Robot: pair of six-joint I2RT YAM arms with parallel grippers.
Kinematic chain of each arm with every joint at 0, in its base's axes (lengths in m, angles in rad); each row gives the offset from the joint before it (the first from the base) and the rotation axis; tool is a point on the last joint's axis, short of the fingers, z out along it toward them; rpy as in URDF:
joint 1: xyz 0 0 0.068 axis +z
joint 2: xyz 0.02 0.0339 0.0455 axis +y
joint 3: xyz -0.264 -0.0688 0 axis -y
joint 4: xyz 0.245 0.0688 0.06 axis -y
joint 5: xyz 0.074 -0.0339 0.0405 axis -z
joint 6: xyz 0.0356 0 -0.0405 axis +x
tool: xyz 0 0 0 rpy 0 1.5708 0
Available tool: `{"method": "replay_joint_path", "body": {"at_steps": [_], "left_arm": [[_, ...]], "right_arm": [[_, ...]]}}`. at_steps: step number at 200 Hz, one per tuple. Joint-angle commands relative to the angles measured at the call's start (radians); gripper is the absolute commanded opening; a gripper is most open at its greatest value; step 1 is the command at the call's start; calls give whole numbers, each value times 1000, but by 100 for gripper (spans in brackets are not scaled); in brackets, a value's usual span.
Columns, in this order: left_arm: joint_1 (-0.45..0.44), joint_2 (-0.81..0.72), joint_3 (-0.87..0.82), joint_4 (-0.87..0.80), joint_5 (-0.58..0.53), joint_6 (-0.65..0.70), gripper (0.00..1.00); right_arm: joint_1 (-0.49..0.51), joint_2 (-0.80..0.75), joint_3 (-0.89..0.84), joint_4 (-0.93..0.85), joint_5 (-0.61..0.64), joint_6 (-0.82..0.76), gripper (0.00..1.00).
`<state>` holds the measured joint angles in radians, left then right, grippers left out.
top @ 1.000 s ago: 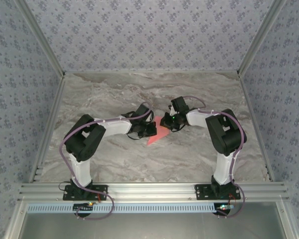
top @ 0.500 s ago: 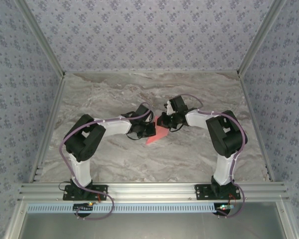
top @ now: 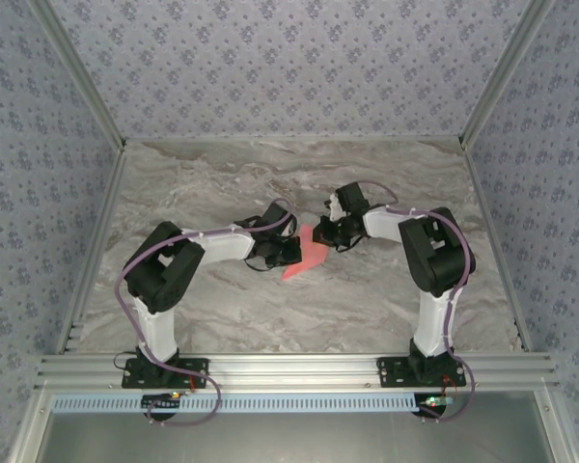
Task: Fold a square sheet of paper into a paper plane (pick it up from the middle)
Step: Fourth fold the wing at the center of the table.
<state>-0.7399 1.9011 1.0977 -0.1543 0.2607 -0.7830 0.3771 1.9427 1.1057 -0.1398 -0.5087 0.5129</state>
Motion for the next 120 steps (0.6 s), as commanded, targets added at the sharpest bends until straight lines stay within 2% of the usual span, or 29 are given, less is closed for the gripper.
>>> {"method": "replay_joint_path", "body": {"at_steps": [1, 34, 73, 120], "left_arm": [[4, 45, -48, -134, -26, -3, 0], [4, 44, -48, -134, -26, 0, 0], [4, 47, -33, -130, -29, 9, 0], [5, 49, -32, -128, -29, 11, 0]], "right_arm": [[-92, 24, 34, -45, 99, -53, 2], [-134, -52, 43, -24, 69, -58, 2], [-38, -192, -44, -14, 65, -60, 2], [60, -115, -47, 22, -4, 8, 0]]}}
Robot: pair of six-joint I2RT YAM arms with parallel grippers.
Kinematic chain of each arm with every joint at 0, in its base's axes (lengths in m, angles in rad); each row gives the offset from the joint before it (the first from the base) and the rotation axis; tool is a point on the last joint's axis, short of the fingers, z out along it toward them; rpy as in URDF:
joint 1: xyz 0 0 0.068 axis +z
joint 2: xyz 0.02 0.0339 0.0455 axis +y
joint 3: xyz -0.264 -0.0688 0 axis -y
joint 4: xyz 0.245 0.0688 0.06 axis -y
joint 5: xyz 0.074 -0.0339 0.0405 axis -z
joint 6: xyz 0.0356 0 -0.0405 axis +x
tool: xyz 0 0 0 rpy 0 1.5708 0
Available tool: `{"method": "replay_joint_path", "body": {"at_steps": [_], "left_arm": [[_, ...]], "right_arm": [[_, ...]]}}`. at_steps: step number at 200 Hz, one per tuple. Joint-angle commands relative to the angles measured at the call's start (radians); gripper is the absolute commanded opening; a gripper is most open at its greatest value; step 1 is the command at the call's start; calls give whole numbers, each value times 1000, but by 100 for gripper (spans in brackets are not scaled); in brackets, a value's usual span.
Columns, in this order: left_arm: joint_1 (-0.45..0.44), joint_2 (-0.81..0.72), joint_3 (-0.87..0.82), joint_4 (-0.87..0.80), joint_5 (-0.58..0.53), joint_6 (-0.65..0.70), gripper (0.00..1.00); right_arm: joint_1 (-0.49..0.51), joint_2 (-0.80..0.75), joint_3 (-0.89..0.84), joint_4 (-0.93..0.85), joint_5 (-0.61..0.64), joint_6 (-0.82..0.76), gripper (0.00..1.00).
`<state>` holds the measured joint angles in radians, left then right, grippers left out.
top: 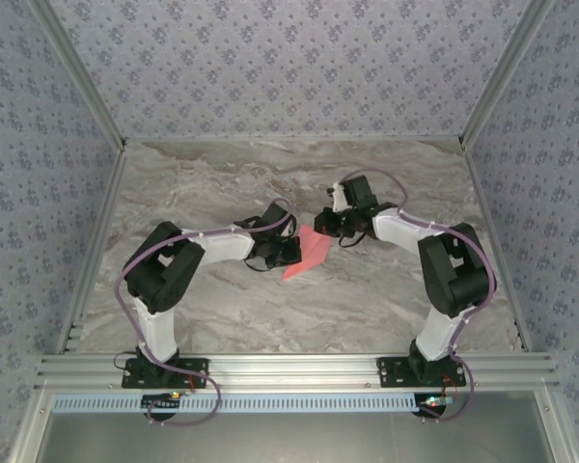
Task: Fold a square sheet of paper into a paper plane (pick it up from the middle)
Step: Fourth fold the wing at the center of the table.
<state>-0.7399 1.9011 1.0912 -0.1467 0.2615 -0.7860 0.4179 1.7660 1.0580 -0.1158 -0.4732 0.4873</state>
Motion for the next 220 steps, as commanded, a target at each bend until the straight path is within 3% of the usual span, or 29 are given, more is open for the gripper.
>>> {"method": "replay_joint_path", "body": {"at_steps": [1, 43, 128, 173, 220], "left_arm": [[4, 49, -26, -135, -30, 14, 0], [4, 44, -32, -138, -34, 21, 0], [5, 36, -81, -110, -30, 44, 0], [4, 35, -74, -73, -7, 65, 0], [5, 23, -76, -50, -1, 75, 0]], "right_arm": [[22, 64, 1, -2, -42, 35, 0], [25, 163, 51, -20, -42, 41, 0], [-184, 182, 122, -52, 92, -10, 0], [-106, 43, 60, -48, 36, 0, 0], [-25, 70, -35, 69, -96, 134, 0]]}}
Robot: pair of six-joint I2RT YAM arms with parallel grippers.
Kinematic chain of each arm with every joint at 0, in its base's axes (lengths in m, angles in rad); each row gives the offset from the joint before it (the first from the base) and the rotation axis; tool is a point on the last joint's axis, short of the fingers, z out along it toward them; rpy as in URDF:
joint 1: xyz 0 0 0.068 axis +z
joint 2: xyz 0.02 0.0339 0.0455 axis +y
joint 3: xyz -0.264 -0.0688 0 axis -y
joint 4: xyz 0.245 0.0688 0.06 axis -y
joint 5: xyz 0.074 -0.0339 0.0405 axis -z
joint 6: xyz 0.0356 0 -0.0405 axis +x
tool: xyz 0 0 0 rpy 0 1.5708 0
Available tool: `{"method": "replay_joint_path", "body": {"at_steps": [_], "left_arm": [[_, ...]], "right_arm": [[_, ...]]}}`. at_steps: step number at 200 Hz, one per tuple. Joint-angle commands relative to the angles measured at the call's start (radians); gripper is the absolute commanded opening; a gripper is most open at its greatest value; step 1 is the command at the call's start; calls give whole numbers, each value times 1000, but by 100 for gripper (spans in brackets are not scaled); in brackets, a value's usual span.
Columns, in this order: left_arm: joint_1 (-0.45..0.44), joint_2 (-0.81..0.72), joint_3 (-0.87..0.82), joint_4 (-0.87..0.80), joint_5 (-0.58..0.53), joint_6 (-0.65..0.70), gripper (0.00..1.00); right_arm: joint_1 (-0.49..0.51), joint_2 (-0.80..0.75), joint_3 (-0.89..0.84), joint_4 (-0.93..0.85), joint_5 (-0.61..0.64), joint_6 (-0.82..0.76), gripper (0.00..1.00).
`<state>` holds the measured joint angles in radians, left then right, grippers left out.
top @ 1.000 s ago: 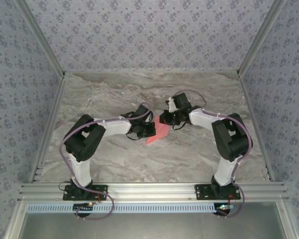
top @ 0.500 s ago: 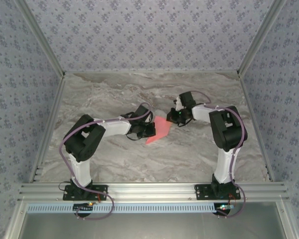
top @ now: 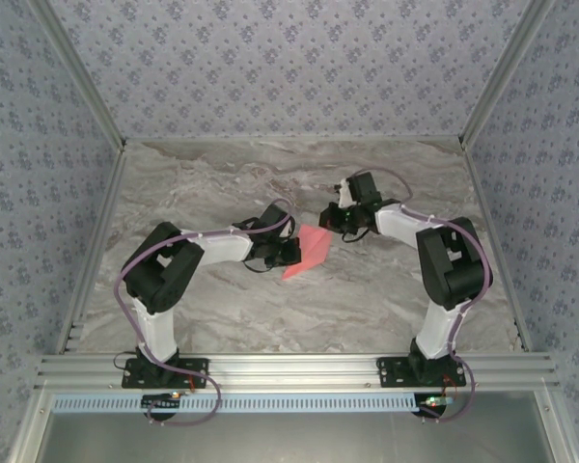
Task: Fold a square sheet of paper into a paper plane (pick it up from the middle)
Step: Fourth fold the wing at the center of the table.
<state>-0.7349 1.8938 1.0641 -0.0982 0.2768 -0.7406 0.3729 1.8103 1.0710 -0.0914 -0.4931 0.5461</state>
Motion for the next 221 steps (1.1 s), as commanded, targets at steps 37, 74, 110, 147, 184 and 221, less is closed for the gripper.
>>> {"method": "replay_joint_path", "body": {"at_steps": [37, 74, 110, 147, 184, 221], "left_arm": [[-1, 19, -50, -87, -14, 29, 0], [0, 12, -23, -112, -4, 58, 0], [9, -10, 22, -111, 34, 70, 0], [41, -35, 69, -78, 122, 49, 9], [45, -41, 40, -35, 220, -46, 21], [43, -75, -21, -34, 229, -137, 23]], "right_arm": [[42, 80, -66, 82, -91, 87, 0], [40, 104, -62, 73, -77, 94, 0], [46, 116, -60, -10, 23, 37, 0], [55, 132, -70, -61, 126, -2, 0], [61, 135, -59, -96, 162, -3, 0], [65, 142, -44, -118, 161, -8, 0]]}}
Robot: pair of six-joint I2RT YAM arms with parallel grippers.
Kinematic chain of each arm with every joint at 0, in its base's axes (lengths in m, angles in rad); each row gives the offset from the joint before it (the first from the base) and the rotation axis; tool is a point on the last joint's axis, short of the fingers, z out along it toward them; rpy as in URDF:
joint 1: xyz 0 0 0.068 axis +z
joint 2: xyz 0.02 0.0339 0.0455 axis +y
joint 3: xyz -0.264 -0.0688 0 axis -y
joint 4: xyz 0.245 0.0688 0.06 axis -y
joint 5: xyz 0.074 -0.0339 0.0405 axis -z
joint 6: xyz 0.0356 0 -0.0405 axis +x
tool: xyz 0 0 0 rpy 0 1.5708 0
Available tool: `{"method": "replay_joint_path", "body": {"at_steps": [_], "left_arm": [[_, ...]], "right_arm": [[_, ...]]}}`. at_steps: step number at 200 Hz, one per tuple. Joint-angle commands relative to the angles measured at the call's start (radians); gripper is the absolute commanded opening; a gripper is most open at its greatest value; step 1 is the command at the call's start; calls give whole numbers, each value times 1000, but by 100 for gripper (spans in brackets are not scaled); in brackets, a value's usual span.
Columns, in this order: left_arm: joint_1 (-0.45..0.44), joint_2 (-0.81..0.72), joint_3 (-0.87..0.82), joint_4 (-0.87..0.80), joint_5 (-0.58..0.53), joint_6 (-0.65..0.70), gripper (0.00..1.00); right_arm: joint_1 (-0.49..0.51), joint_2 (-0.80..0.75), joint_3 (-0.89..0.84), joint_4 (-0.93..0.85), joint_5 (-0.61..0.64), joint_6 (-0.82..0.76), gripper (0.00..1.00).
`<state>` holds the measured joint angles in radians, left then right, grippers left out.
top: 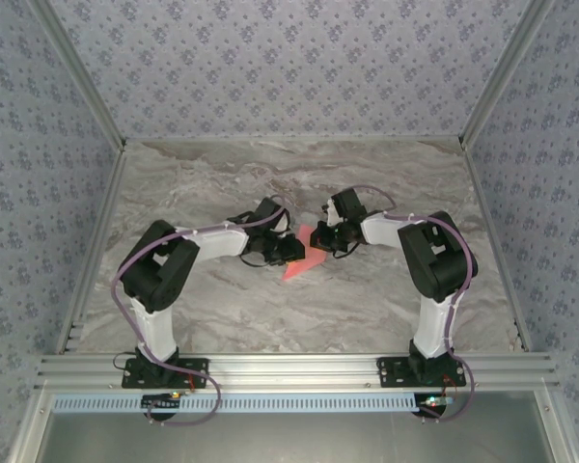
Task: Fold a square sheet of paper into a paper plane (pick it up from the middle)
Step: Fourth fold the wing at the center of the table.
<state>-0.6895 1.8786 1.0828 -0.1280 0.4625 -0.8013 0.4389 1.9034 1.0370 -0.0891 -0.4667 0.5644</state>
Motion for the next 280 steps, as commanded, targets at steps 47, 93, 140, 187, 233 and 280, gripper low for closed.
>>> {"method": "replay_joint_path", "body": {"at_steps": [47, 93, 140, 187, 233, 280], "left_arm": [[-6, -96, -65, -35, 21, -112, 23], [-25, -105, -51, -55, 16, -122, 25], [-31, -80, -56, -100, -50, -112, 25], [-26, -65, -90, -76, -61, -130, 25], [-25, -72, -119, -56, -66, -150, 24], [-24, -73, -136, -73, -84, -151, 24]], "right_arm": [[1, 55, -9, -127, 138, -25, 0], [3, 61, -8, -132, 138, -22, 0], [1, 68, -7, -137, 138, -20, 0], [2, 72, -7, -143, 138, -22, 0], [2, 81, -6, -147, 137, -22, 0], [2, 84, -7, -152, 141, -21, 0]]}}
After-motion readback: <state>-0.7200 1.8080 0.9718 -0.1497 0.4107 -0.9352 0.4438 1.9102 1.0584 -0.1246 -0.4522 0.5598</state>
